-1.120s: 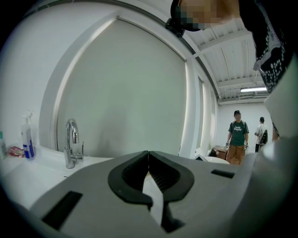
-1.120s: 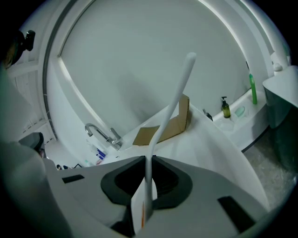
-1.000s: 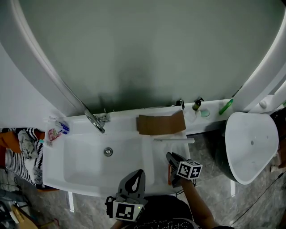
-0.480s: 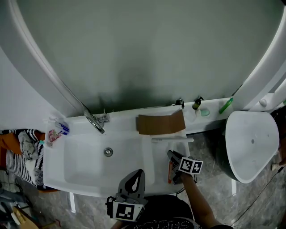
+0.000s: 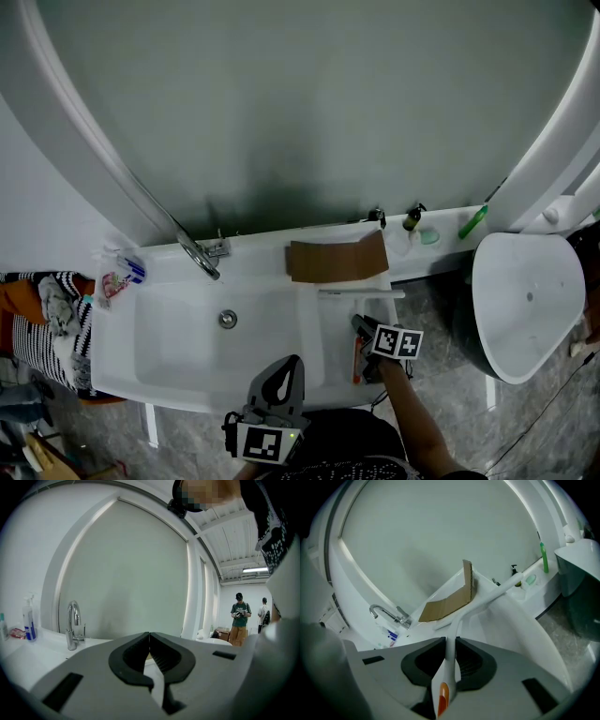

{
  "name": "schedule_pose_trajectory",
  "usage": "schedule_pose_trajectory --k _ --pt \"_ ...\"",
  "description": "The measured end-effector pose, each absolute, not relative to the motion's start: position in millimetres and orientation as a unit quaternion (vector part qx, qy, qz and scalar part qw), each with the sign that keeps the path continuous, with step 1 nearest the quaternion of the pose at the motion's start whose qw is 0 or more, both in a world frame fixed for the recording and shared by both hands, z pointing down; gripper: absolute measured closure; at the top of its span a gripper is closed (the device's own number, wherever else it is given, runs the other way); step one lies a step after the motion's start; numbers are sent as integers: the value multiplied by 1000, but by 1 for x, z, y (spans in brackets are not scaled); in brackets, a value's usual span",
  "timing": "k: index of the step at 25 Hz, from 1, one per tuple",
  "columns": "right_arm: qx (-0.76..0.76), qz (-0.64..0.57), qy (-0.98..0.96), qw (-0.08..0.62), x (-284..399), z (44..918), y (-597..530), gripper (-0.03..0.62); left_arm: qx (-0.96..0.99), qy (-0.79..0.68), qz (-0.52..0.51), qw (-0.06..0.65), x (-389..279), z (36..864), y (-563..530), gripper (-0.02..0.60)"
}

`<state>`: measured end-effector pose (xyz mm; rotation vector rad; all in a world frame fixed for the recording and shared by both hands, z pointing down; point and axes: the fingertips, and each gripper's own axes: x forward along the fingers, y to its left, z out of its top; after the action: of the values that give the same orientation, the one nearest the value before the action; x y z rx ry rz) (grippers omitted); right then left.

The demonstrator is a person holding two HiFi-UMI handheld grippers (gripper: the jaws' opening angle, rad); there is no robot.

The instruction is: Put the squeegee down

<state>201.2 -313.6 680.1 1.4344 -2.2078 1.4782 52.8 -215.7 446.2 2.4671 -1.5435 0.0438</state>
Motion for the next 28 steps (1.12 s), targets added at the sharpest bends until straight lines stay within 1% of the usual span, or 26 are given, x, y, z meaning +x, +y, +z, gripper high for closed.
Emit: schedule_pose_trajectory --k 6,9,10,12,18,22,25,28 --pt "478 482 -732 65 201 680 -313 534 842 -527 12 114 53 446 -213 575" --pt "482 459 -742 80 201 677 -312 531 844 -524 14 112 54 445 -212 575" --pt "483 448 -747 89 201 677 -311 520 846 -521 18 110 55 446 -211 575" --pt "482 432 -755 101 201 674 -311 470 850 -516 21 107 55 446 -210 575" --pt "504 393 -762 102 213 652 -317 461 850 -515 10 112 56 444 -211 575" --pt "532 314 -782 83 220 598 -321 461 858 -502 11 104 58 439 -213 575" --pt "534 217 -815 58 212 530 -319 462 864 -493 20 97 61 434 -216 575" --pt "521 113 -846 29 196 455 -299 462 869 -483 -10 105 70 415 -217 575"
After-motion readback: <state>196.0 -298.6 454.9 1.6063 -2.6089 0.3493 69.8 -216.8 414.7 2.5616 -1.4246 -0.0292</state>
